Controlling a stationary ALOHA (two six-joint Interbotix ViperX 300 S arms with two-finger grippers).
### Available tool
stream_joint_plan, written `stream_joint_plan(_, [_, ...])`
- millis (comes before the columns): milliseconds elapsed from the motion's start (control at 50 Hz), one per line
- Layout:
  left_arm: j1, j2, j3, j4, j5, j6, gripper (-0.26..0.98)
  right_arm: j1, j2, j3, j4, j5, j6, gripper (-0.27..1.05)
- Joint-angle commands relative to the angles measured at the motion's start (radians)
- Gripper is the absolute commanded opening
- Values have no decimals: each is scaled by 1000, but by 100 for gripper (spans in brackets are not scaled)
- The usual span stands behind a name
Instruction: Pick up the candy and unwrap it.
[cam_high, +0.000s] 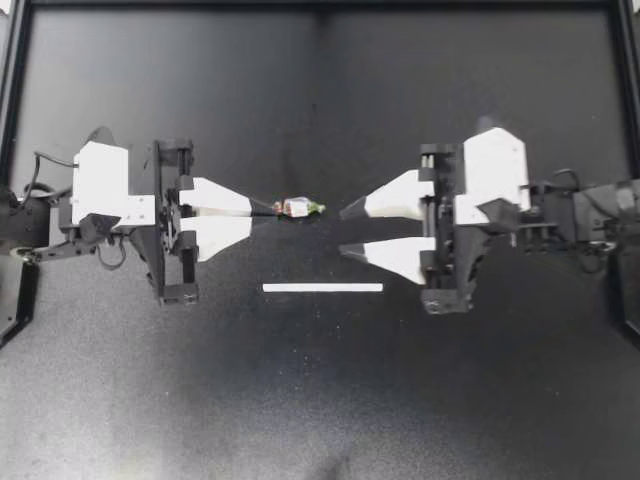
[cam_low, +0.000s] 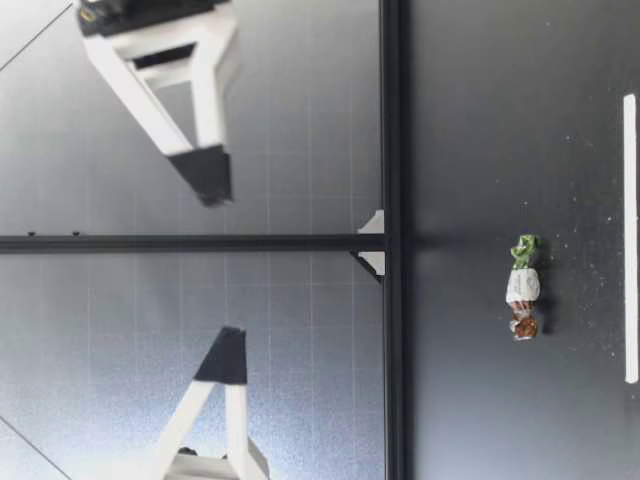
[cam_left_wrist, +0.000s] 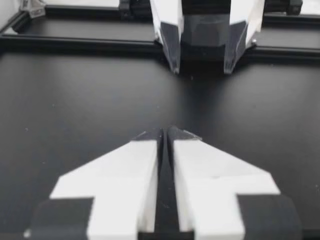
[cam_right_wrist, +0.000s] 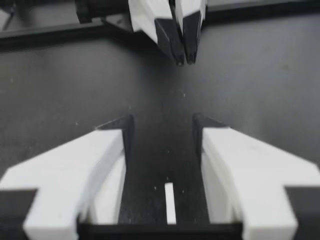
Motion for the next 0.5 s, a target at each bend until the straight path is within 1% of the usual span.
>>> stream_joint_plan(0, [0,-18,-14,3,-9,0,-1,-8,-34,0,2,-37,2,45])
stream_joint_plan(480, [0,-21,-11,2,-9,0,-1,-6,-43,21,2,-104,-2,45])
